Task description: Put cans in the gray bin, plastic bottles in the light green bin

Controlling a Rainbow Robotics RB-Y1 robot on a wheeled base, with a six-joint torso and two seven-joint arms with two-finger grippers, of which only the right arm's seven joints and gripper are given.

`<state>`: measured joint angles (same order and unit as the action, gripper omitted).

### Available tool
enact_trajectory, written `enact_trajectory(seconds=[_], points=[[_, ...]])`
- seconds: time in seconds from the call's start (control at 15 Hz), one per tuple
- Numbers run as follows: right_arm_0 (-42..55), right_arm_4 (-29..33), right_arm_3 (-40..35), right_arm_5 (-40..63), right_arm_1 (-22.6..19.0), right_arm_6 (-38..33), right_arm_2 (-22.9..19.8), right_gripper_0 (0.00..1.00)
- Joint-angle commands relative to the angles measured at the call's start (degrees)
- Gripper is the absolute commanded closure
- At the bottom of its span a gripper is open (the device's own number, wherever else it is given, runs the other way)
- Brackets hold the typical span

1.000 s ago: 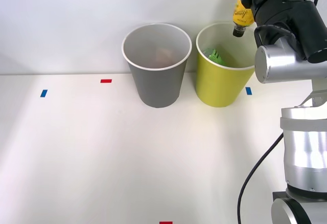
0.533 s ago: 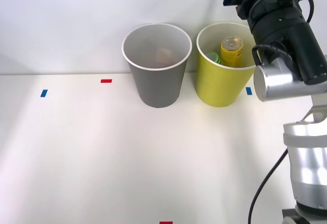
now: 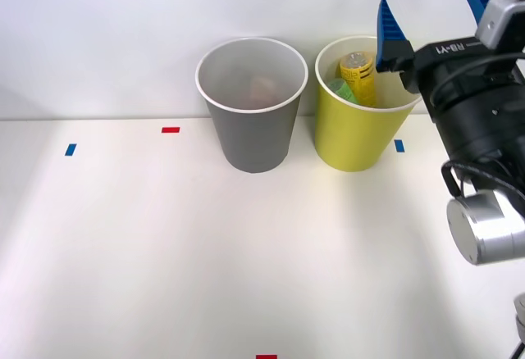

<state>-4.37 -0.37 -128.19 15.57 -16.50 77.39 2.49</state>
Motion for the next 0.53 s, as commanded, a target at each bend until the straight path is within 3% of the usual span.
enact_trajectory(seconds=[0.07,0.27,0.53], points=[[10.17,-1.04,-2.50,-8.01,-2.48,-3.21,0.15,0.00],[19.75,-1.22,-2.50,-17.15,-3.71,-9.01,0.85,0.00],[27.92,-1.48,-2.50,-21.72,-2.22,-10.68,1.73,0.00]])
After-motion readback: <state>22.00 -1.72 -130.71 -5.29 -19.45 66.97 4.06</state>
